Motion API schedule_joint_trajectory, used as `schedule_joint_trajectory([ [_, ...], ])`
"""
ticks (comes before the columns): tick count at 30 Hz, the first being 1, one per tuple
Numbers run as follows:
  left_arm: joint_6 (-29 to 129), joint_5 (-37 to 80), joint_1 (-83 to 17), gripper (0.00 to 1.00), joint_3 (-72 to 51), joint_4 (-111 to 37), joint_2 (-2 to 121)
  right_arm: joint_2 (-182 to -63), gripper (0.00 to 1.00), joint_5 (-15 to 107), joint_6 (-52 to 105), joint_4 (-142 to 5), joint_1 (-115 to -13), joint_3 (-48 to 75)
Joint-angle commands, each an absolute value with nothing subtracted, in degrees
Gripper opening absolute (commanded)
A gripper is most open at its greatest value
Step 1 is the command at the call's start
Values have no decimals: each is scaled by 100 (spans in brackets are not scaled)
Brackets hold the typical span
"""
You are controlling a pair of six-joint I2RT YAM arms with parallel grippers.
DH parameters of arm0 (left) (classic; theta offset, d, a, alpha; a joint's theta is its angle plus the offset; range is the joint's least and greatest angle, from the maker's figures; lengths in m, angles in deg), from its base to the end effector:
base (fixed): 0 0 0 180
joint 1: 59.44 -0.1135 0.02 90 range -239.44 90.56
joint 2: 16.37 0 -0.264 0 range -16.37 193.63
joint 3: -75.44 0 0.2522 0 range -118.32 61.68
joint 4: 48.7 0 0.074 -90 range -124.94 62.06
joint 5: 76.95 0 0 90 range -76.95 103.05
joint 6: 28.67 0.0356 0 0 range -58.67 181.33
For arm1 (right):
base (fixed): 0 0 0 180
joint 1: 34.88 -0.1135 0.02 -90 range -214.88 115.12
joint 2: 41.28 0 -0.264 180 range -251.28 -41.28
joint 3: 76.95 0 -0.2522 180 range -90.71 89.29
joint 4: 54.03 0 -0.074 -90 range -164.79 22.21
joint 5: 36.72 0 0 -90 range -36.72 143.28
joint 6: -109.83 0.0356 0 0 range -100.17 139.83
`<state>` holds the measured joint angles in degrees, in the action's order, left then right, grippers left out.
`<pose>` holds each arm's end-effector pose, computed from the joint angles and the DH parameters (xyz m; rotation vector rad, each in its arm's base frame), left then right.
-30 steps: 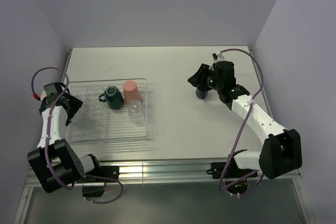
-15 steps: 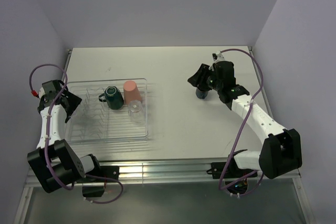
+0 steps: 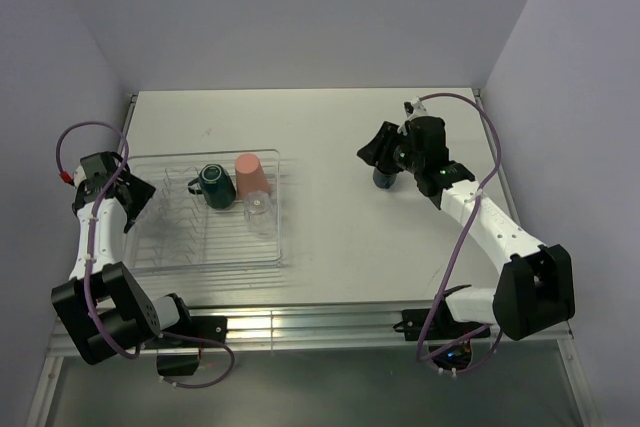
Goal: Load the cups into the dish rack
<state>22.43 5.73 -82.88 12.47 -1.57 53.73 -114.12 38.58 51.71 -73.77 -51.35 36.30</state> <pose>0.2223 0.1013 0.2417 -1.3417 2.1181 0.0502 0.2760 0.0910 0.2917 0.1128 2.0945 0.7828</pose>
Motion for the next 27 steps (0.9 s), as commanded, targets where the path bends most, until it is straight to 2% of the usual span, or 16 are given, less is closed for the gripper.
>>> schedule_joint_trajectory([
  [1,2107,672,-8317,77,1141,-470,5385,-11440,51,3816,5121,-7122,-5096,3638],
  [27,2116,812,-8317,78,1176,-339,5148,-11528,51,3763,5112,-7096,-5087,3629],
])
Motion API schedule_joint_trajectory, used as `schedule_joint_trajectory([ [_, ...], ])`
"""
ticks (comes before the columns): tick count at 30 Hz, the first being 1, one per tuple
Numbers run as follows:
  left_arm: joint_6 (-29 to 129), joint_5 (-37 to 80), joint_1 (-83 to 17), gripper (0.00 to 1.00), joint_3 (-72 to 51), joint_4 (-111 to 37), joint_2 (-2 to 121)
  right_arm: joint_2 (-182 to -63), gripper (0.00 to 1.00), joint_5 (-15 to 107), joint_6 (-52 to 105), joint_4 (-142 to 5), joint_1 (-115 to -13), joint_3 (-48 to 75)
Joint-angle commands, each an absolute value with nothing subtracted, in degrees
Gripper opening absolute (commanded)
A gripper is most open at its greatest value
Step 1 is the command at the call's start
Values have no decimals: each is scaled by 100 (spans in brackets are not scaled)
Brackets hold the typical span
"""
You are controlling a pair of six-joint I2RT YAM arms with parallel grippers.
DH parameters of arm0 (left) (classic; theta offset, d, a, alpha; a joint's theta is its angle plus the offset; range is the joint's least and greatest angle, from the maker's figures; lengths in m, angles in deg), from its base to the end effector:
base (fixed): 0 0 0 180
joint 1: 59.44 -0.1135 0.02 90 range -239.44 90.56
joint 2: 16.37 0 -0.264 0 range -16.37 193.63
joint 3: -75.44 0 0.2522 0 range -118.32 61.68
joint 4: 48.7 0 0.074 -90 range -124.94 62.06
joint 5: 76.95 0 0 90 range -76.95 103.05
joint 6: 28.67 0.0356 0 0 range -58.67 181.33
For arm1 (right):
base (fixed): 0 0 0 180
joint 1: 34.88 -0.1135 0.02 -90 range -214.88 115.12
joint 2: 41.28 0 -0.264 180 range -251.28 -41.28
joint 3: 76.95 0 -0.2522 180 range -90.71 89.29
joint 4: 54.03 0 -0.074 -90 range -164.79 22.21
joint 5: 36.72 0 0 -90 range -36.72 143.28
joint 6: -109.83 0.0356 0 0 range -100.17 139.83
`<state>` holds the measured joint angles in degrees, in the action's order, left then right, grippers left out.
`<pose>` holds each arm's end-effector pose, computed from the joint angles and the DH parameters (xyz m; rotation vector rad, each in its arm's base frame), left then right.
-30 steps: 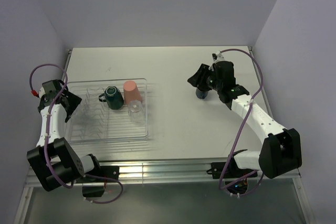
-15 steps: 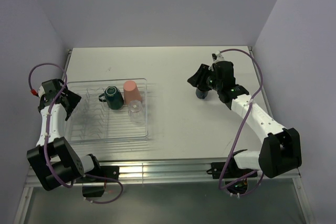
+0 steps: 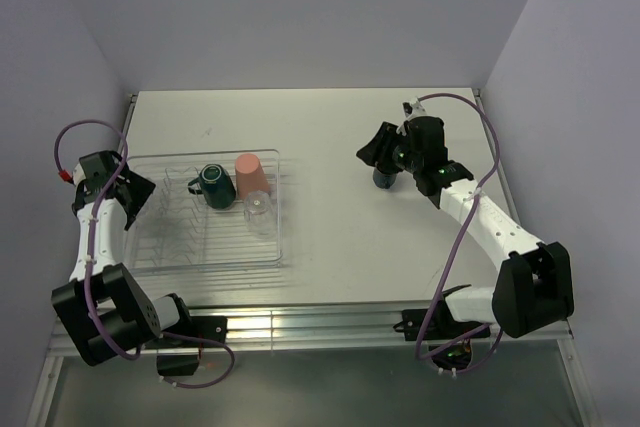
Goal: Load the cups into the dish rack
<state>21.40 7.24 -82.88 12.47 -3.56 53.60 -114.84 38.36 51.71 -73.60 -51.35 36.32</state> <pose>0.2252 0.1016 0.2444 -1.3360 2.0825 0.0026 0.2782 0.0918 0.2885 0.1127 2.1051 0.7845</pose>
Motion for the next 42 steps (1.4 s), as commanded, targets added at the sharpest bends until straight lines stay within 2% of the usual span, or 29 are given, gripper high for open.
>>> schedule_joint_trajectory([
  [1,2107,812,-8317,78,1176,-303,5130,-11528,51,3754,5121,-7087,-5087,3621],
  [32,2292,303,-8308,81,965,443,4243,-11572,51,3860,5042,-7236,-5087,3568],
  [38,2309,188,-8115,80,772,584,3865,-11660,51,4193,4963,-7534,-5096,3427],
  [42,2371,337,-7852,80,518,567,3777,-11739,51,4920,4849,-8034,-5166,3164],
])
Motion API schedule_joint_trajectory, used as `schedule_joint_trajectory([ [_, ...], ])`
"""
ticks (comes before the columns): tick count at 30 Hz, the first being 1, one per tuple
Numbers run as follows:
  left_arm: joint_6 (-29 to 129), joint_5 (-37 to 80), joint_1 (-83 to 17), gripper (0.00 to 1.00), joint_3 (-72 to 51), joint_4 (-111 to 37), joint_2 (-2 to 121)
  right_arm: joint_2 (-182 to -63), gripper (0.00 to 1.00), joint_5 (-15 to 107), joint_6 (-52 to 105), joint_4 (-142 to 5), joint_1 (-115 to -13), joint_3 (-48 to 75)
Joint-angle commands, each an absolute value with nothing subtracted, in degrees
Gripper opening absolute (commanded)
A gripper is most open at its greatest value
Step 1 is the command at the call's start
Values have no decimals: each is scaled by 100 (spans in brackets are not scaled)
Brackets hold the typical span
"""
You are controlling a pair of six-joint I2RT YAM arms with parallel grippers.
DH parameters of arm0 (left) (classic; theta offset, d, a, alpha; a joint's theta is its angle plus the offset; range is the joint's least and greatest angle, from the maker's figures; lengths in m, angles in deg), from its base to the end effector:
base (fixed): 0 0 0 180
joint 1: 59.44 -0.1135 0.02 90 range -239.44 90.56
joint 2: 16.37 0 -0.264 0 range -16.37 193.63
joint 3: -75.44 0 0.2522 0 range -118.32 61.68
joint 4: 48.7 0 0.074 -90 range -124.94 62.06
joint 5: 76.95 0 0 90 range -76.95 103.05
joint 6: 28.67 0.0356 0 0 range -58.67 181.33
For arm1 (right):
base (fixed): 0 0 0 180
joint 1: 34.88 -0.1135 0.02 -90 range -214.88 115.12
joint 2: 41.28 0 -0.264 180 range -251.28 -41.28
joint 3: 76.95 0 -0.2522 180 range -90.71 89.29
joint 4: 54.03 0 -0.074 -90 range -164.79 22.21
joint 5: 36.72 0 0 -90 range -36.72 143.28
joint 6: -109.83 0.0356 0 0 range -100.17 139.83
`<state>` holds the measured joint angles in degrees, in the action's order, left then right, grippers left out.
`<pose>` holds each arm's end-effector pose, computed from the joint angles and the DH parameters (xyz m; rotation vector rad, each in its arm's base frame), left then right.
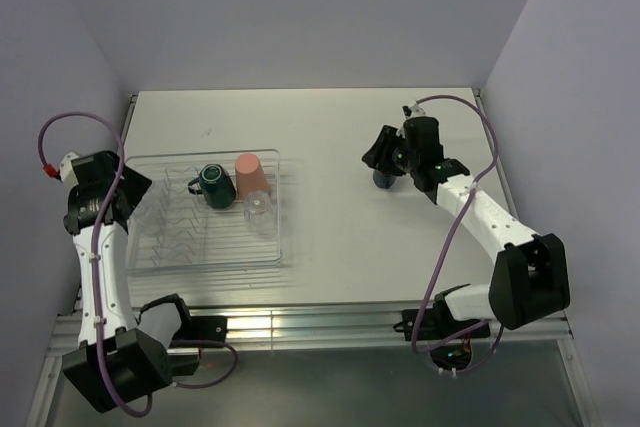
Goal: Load the cups into the dish rack
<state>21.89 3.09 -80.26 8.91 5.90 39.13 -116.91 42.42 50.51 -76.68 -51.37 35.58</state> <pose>0.1820 0.0758 0.3042 -1.2372 1.9594 0.0384 0.2836 0.0909 0.2776 0.1519 2.1699 0.6828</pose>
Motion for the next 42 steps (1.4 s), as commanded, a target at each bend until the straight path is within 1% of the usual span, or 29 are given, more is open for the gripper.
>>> schedule_joint_trajectory([
  [1,2414,425,-7781,79,473,523,3768,-11748,51,5054,4823,-8132,-5192,3103],
  [6,2775,899,-7158,79,175,400,3803,-12037,51,5906,4647,-8878,-5438,2585],
  [7,2845,1170,-7061,79,130,348,3829,-12099,51,6195,4629,-8976,-5552,2496],
  [10,3073,1462,-6674,80,-28,365,3979,-12354,51,6557,4576,-9327,-5702,2171],
  [11,3196,1767,-6499,80,-37,321,4031,-12485,51,6697,4559,-9380,-5711,2109],
  [14,3329,2225,-6217,80,-107,330,4128,-12801,50,6865,4506,-9696,-5746,1819],
  [18,3364,2359,-5996,80,-46,295,4093,-13048,50,7103,4515,-9934,-5773,1626],
  [19,3347,2368,-5779,80,-37,286,4050,-13092,50,7112,4506,-9952,-5773,1599],
  [37,3408,2526,-5654,81,139,189,3988,-14287,46,7006,4409,-10084,-5764,1142],
  [41,3417,2570,-5654,81,200,172,4014,-14411,37,7033,4409,-10075,-5764,1124],
  [42,3425,2579,-5654,81,218,163,4014,-14420,37,7041,4409,-10075,-5764,1133],
])
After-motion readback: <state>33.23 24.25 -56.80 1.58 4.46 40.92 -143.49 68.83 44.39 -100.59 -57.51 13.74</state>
